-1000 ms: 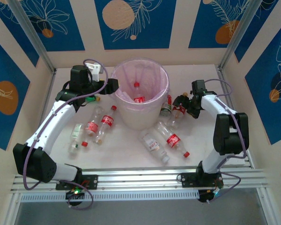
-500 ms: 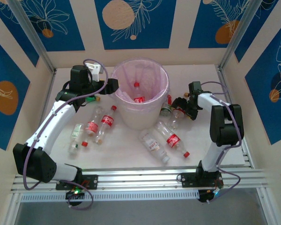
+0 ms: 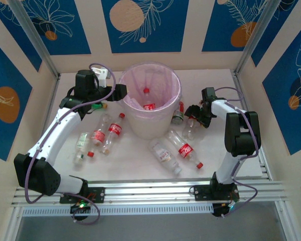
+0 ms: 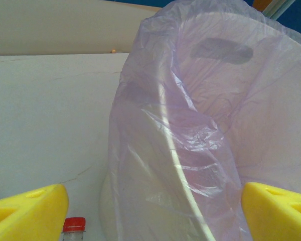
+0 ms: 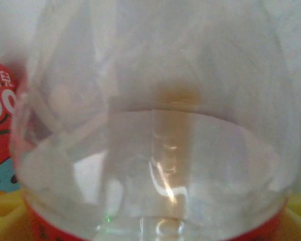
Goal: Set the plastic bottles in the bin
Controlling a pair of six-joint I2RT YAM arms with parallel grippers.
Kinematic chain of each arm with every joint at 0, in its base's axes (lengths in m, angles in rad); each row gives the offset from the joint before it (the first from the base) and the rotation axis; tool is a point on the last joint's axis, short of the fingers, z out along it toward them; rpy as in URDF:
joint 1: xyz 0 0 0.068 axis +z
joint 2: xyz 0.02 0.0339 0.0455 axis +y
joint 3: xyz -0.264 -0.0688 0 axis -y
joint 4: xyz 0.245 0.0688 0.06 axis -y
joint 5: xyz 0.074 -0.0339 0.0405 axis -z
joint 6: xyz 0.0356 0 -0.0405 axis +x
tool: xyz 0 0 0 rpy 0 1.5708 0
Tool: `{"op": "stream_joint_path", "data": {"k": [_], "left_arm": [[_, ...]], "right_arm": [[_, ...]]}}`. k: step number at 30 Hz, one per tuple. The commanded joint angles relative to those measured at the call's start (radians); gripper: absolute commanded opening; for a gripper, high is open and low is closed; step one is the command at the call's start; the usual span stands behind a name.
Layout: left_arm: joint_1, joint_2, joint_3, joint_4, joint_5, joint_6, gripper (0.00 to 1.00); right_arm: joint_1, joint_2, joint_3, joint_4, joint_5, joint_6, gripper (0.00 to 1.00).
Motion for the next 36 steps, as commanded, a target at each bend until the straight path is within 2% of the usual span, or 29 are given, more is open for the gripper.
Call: {"op": "stream_joint_path", "data": {"k": [1, 8, 13, 22, 29, 36], "left_arm": [[-0.003, 0.028, -0.038, -0.103, -0.026, 0.040, 0.89], [-0.003, 0.028, -0.038, -0.104, -0.026, 0.040, 0.88], [-0.003, 0.027, -0.038, -0.104, -0.026, 0.040, 0.88], [-0.004, 0.028, -0.038, -0.104, -0.023, 0.039, 0.89], [-0.003, 0.027, -0.038, -0.102, -0.020, 0.036, 0.88], [-0.003, 0.026, -0.041, -0.094, -0.006, 0.027, 0.88]], "right_arm": [[0.008, 0.012, 0.002, 0.004, 0.000, -0.008, 0.84], [0.007, -0.002, -0.002, 0.005, 0.017, -0.012, 0.80], [0.005, -0.023, -0.005, 0.001, 0.023, -0.011, 0.72], [0.001, -0.110, 0.001, -0.031, 0.030, -0.021, 0.71], [-0.007, -0.291, 0.039, -0.120, 0.110, -0.075, 0.71], [-0.012, -0.541, 0.085, -0.122, 0.106, -0.153, 0.71]]}}
